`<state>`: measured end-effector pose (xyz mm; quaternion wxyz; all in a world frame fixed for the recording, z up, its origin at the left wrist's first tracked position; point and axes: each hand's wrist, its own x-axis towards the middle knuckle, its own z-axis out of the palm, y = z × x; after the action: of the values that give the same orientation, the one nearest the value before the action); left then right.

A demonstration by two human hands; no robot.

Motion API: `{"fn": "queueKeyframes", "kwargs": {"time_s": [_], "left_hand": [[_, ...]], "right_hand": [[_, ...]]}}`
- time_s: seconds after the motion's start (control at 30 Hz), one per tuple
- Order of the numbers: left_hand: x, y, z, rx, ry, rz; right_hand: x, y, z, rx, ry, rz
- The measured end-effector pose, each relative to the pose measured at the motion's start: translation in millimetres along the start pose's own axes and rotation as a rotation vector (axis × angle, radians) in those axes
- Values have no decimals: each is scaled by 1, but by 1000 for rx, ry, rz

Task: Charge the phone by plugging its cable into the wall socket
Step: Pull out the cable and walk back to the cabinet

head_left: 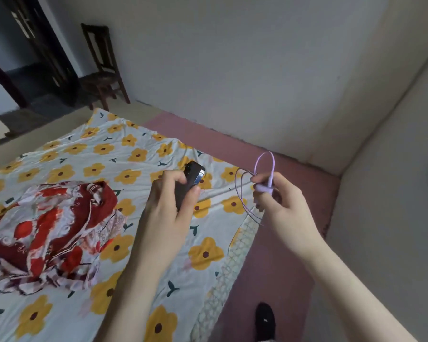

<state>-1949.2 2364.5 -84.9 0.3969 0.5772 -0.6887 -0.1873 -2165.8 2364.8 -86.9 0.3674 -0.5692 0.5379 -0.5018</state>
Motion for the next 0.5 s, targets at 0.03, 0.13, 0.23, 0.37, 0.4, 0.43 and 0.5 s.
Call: {"fn": "queueKeyframes", "kwargs": {"time_s": [0.03,0.13,0.23,0.37,0.4,0.43,0.5], "left_hand": [[11,5,12,22,-21,23],[47,23,52,254,-36,175],[89,40,97,463,-77,274],[148,58,161,625,-177,327],[162,64,176,641,-203,327],[176,70,191,652,-223,333],[202,83,219,665,-234,361]], "right_hand": [[9,6,-10,-44,23,-13],[47,29,-46,-286,80,-73],[90,48,-84,-465,63,-125],[148,70,-138,-686,33,-152],[163,74,-152,-724,20,-147],[176,78,-165,-757,8,-146],[201,82,-189,-841,-8,-153]]}}
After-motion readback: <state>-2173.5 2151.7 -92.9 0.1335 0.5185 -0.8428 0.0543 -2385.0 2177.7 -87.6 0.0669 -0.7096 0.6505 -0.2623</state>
